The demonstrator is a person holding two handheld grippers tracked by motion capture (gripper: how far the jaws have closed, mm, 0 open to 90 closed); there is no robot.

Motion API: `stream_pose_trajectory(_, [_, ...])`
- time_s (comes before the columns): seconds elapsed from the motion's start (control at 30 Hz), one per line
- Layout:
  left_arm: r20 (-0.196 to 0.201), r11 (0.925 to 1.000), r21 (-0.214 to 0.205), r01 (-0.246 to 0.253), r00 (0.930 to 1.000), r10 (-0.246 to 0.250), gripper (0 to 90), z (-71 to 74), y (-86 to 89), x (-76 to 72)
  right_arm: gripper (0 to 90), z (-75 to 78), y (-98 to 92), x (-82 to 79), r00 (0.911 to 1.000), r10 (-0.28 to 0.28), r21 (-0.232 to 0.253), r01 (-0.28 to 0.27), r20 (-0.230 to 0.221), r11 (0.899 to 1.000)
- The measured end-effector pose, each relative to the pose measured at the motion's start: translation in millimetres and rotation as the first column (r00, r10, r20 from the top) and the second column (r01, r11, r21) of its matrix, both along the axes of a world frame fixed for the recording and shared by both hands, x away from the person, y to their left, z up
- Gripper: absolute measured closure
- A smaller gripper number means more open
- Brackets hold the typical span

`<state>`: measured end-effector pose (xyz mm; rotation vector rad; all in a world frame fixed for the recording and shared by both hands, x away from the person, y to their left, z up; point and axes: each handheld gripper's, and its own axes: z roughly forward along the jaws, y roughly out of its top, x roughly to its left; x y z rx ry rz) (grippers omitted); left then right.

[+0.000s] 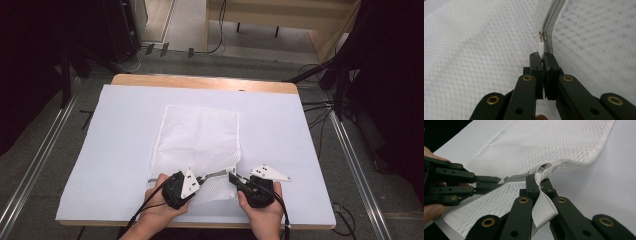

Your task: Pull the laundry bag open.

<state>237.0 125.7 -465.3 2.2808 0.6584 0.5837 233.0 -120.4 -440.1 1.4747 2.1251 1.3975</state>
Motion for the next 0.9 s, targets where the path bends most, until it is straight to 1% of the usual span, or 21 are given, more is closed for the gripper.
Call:
stream_pose_trajectory(0.07, [-0.005, 0.9999, -0.009, -0.007, 1.0, 0.007, 88.8, 1.5, 5.2, -0.5, 90.0, -0.8, -0.4, 0.5, 1.0, 0.002, -0.006, -0.002, 0.002, 1.0])
stream_pose_trajectory(0.1, [-0.006, 0.9999, -0.008, -0.008, 0.9999, 0.008, 88.8, 2.6, 7.5, -1.1, 90.0, -1.0, -0.3, 0.6, 1.0, 0.001, -0.008, -0.001, -0.001, 1.0])
stream_pose_trajectory(0.2, [0.006, 0.9999, 0.008, -0.01, 0.9999, 0.01, 88.8, 4.2, 13.6, -3.0, 90.0, -1.2, -0.5, 1.0, 1.0, 0.001, -0.022, -0.001, 0.003, 1.0])
stream_pose_trajectory(0.27, [0.0, 0.9997, 0.018, -0.017, 0.9999, 0.017, 88.8, 3.8, 19.1, -3.0, 90.0, -1.5, -1.0, 1.0, 1.0, -0.002, -0.03, 0.002, 0.005, 1.0])
stream_pose_trajectory(0.3, [0.001, 0.9996, 0.017, -0.021, 0.9998, 0.021, 88.8, 3.2, 21.8, -2.3, 90.0, -1.9, -1.7, 1.3, 1.0, -0.006, -0.034, 0.006, 0.005, 0.999])
stream_pose_trajectory(0.4, [-0.025, 0.9991, 0.001, -0.043, 0.9988, 0.043, 88.8, 2.8, 34.3, 0.9, 90.0, -3.1, -4.8, 2.7, 0.9999, -0.016, -0.04, 0.016, 0.004, 0.999])
stream_pose_trajectory(0.5, [-0.038, 0.9984, -0.014, -0.054, 0.9978, 0.054, 88.8, 5.0, 44.3, 1.8, 90.0, -4.6, -8.2, 4.4, 0.9998, -0.021, -0.04, 0.02, -0.002, 0.999])
stream_pose_trajectory(0.6, [-0.029, 0.9985, -0.002, -0.055, 0.9981, 0.055, 88.8, 6.8, 49.6, -1.1, 90.0, -5.4, -7.7, 5.0, 0.9998, -0.019, -0.046, 0.019, -0.004, 0.999])
stream_pose_trajectory(0.63, [-0.032, 0.9985, 0.0, -0.054, 0.998, 0.054, 88.8, 7.2, 51.1, -1.8, 90.0, -5.9, -7.6, 5.4, 0.9999, -0.014, -0.059, 0.014, 0.003, 0.998])
stream_pose_trajectory(0.73, [-0.036, 0.998, 0.001, -0.063, 0.9974, 0.063, 88.8, 8.1, 58.3, -3.2, 90.0, -6.6, -8.2, 5.9, 0.9998, -0.019, -0.063, 0.019, -0.001, 0.998])
stream_pose_trajectory(0.87, [-0.04, 0.9967, -0.01, -0.081, 0.9959, 0.08, 88.8, 9.6, 69.1, -3.9, 90.0, -7.2, -10.9, 6.9, 0.9998, -0.021, -0.064, 0.021, 0.003, 0.998])
stream_pose_trajectory(0.9, [-0.04, 0.9963, -0.011, -0.085, 0.9956, 0.085, 88.8, 9.9, 71.7, -4.1, 90.0, -6.9, -11.1, 6.6, 0.9997, -0.022, -0.062, 0.022, -0.002, 0.998])
